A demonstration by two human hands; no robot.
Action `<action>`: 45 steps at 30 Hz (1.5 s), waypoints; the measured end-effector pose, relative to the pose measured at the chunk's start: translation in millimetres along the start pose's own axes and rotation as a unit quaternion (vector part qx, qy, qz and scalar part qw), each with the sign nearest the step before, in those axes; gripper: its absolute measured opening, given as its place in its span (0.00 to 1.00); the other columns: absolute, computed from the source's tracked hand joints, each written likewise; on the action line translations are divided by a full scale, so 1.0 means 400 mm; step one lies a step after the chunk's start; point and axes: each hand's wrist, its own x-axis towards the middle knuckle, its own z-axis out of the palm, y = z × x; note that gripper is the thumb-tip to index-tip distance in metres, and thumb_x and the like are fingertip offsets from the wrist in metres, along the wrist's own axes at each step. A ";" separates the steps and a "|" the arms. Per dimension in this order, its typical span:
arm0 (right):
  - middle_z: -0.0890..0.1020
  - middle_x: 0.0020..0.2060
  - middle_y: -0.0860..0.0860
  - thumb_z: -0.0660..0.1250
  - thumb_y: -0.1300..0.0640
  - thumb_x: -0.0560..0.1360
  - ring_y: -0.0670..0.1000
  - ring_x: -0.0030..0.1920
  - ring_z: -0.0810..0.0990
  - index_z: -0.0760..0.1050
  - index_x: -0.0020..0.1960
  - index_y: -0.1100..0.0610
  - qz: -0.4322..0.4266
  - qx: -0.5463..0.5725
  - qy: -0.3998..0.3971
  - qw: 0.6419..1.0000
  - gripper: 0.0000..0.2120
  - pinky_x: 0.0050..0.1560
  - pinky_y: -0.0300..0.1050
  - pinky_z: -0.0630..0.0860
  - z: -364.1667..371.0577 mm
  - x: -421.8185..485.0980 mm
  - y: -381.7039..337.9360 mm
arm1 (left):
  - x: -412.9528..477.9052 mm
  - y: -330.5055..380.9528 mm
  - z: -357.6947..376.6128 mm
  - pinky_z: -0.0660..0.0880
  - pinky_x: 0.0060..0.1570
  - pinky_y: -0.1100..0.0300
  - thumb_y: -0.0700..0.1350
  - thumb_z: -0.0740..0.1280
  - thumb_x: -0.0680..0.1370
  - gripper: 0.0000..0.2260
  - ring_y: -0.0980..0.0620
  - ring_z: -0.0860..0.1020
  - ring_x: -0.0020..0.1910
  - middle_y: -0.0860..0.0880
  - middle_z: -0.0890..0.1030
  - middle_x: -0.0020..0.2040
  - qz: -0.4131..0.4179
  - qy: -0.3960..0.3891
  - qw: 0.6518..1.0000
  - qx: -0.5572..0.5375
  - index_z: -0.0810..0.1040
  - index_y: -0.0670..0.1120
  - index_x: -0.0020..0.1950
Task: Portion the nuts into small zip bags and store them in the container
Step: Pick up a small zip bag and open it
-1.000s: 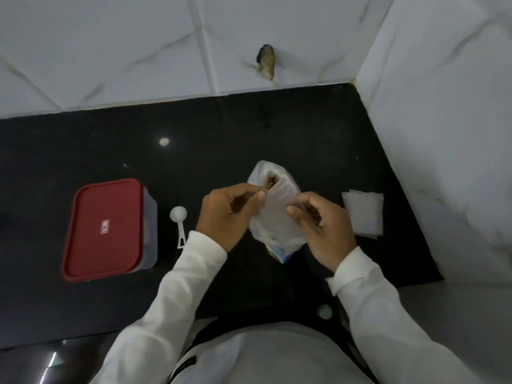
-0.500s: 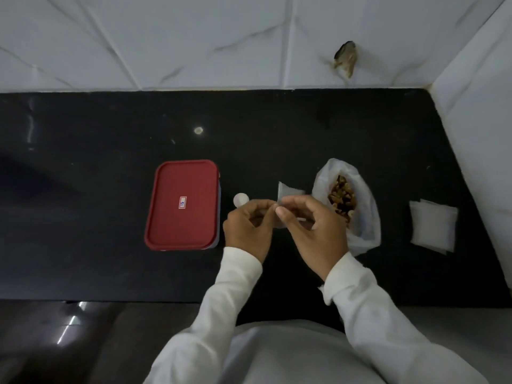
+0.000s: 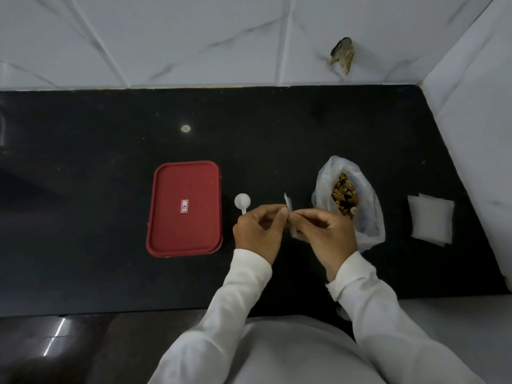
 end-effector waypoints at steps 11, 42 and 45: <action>0.86 0.40 0.47 0.72 0.59 0.74 0.45 0.43 0.85 0.83 0.46 0.54 0.077 0.033 -0.019 0.996 0.03 0.52 0.46 0.82 -0.005 0.012 -0.013 | 0.018 0.017 0.003 0.80 0.53 0.57 0.45 0.72 0.76 0.05 0.58 0.84 0.43 0.56 0.85 0.40 -0.038 -0.017 0.999 -0.003 0.83 0.55 0.42; 0.77 0.34 0.53 0.74 0.64 0.70 0.50 0.31 0.76 0.74 0.41 0.58 -0.342 -0.367 0.138 0.854 0.09 0.34 0.35 0.70 -0.058 0.035 0.005 | 0.024 0.054 0.024 0.74 0.38 0.71 0.43 0.74 0.74 0.09 0.61 0.77 0.35 0.55 0.78 0.37 0.039 -0.006 0.972 0.231 0.77 0.53 0.50; 0.78 0.36 0.51 0.75 0.60 0.70 0.48 0.33 0.77 0.75 0.45 0.57 -0.333 -0.358 0.123 0.864 0.09 0.35 0.37 0.74 -0.056 0.028 -0.003 | 0.019 0.064 0.026 0.70 0.39 0.74 0.43 0.72 0.75 0.11 0.62 0.76 0.35 0.56 0.76 0.35 0.063 -0.010 0.967 0.247 0.77 0.53 0.54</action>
